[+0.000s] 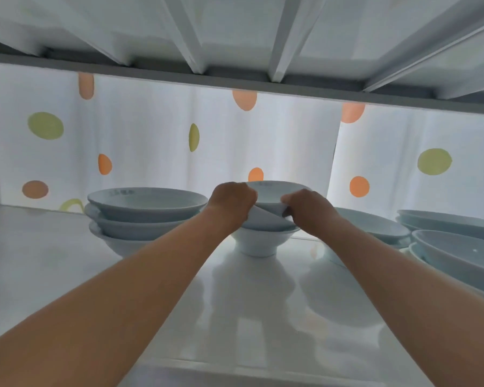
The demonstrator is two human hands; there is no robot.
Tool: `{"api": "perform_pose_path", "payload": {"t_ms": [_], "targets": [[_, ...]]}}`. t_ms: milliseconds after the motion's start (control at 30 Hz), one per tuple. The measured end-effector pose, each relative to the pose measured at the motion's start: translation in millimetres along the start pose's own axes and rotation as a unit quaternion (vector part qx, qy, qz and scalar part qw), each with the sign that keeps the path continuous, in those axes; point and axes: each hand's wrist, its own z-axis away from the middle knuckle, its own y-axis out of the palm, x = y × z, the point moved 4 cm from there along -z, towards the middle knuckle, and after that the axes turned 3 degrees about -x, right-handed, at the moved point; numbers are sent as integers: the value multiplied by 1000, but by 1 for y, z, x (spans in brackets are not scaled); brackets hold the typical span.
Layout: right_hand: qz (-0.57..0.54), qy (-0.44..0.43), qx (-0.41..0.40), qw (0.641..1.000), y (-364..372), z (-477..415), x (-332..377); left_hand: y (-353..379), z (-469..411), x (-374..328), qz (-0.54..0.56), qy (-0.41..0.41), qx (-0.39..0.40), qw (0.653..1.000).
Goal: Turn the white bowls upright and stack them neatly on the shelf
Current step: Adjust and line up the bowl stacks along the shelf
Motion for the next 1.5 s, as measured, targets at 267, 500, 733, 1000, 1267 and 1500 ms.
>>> {"api": "perform_pose_path", "payload": {"t_ms": [267, 500, 733, 1000, 1267, 1500], "targets": [[-105, 60, -35, 992, 12, 7, -3, -1, 6, -3, -40, -3, -89, 995], [-146, 43, -4, 988, 15, 4, -4, 12, 18, -11, -30, 47, -186, 981], [-162, 59, -42, 984, 14, 9, 0, 19, 31, -19, 17, 3, -202, 979], [-61, 20, -44, 997, 9, 21, 17, 16, 36, -22, 62, -62, -102, 991], [-127, 22, -104, 986, 15, 42, 28, 23, 62, -28, 207, -128, -208, 947], [-180, 39, -173, 967, 37, 62, 31, 37, 74, -26, 248, -75, -210, 943]]}}
